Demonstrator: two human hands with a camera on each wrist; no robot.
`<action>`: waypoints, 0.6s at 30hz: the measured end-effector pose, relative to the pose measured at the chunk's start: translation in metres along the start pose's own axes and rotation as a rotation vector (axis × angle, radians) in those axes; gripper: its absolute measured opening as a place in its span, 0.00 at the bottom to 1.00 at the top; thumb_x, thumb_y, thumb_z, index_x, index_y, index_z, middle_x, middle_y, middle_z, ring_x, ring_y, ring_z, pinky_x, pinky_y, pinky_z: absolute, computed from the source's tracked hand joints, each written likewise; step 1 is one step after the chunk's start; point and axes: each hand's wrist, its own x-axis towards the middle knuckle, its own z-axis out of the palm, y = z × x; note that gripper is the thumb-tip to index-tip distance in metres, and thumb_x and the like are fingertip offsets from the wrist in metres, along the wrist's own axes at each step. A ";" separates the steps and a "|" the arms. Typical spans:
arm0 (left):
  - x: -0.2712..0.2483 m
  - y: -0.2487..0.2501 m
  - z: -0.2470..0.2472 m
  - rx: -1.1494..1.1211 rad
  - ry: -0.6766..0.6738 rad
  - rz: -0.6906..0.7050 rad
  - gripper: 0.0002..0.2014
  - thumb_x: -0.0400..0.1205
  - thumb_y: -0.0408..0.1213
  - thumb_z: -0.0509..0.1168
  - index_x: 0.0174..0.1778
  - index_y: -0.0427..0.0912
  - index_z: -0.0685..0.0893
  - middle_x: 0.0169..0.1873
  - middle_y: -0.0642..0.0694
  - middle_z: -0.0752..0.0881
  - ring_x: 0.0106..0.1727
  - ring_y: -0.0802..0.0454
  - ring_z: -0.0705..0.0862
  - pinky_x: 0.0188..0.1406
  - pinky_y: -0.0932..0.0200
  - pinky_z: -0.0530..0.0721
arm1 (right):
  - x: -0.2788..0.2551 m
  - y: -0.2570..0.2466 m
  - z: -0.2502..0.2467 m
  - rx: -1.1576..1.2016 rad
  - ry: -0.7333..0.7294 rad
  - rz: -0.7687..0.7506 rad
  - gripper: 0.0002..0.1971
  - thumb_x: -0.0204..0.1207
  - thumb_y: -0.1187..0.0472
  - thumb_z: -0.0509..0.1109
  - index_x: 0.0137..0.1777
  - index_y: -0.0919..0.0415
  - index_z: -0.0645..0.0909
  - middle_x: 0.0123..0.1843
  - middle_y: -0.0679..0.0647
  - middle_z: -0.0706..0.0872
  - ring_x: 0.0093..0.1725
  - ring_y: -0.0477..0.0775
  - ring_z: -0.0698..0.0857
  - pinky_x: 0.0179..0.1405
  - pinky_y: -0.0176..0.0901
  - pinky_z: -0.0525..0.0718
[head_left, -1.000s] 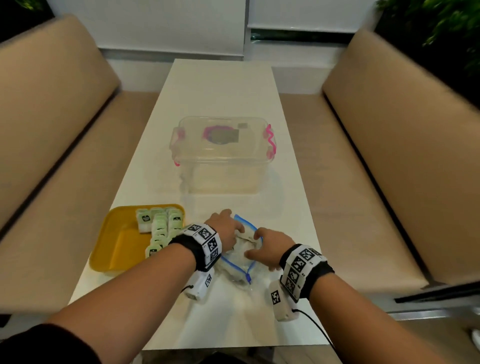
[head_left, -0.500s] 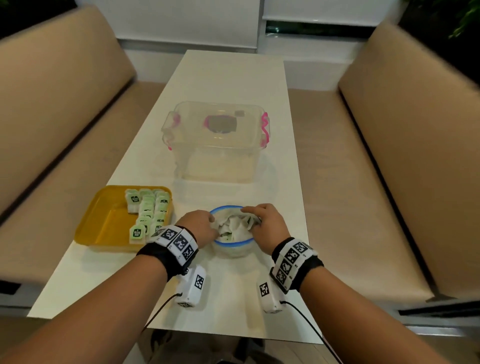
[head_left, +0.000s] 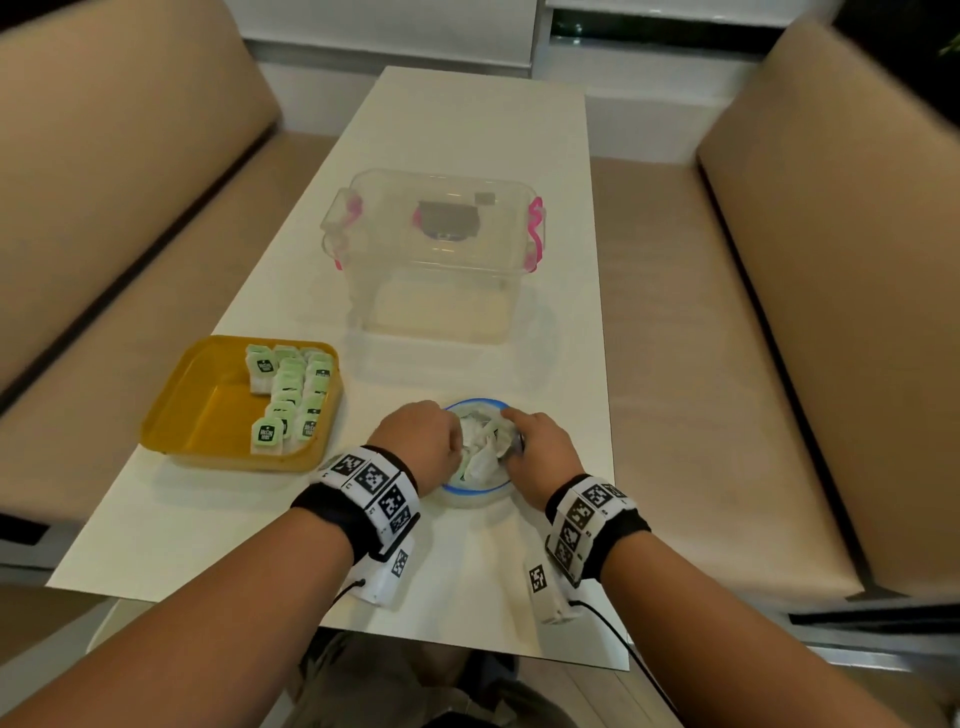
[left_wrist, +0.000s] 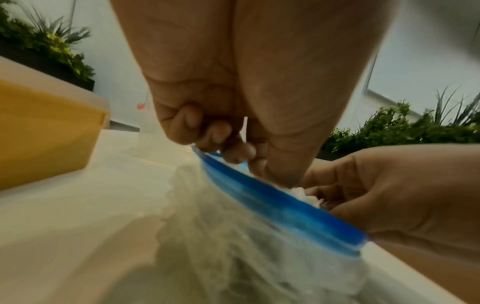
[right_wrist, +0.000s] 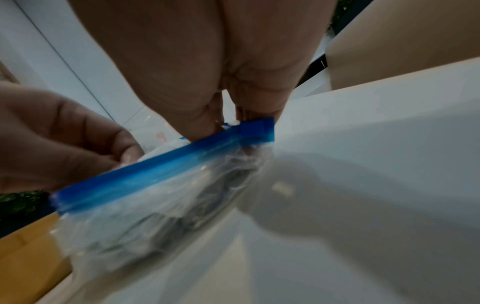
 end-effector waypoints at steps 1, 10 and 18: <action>0.000 0.005 0.001 -0.001 0.007 0.013 0.09 0.83 0.43 0.62 0.50 0.48 0.88 0.47 0.50 0.84 0.51 0.46 0.84 0.47 0.55 0.81 | 0.000 0.001 0.001 0.008 -0.001 0.009 0.25 0.81 0.65 0.62 0.78 0.56 0.72 0.66 0.61 0.79 0.65 0.61 0.79 0.64 0.42 0.74; 0.006 0.013 0.015 -0.018 0.065 -0.004 0.12 0.82 0.53 0.64 0.54 0.54 0.87 0.55 0.48 0.81 0.58 0.46 0.80 0.57 0.48 0.81 | -0.001 0.007 0.002 0.058 -0.014 -0.061 0.30 0.75 0.61 0.69 0.79 0.53 0.71 0.67 0.58 0.77 0.64 0.56 0.79 0.65 0.38 0.73; 0.008 -0.003 -0.011 -0.532 0.181 -0.024 0.05 0.79 0.45 0.71 0.48 0.53 0.83 0.35 0.52 0.88 0.39 0.54 0.86 0.43 0.59 0.82 | -0.001 -0.003 -0.005 -0.142 0.031 -0.235 0.41 0.69 0.48 0.74 0.82 0.47 0.62 0.81 0.48 0.63 0.76 0.55 0.63 0.73 0.55 0.69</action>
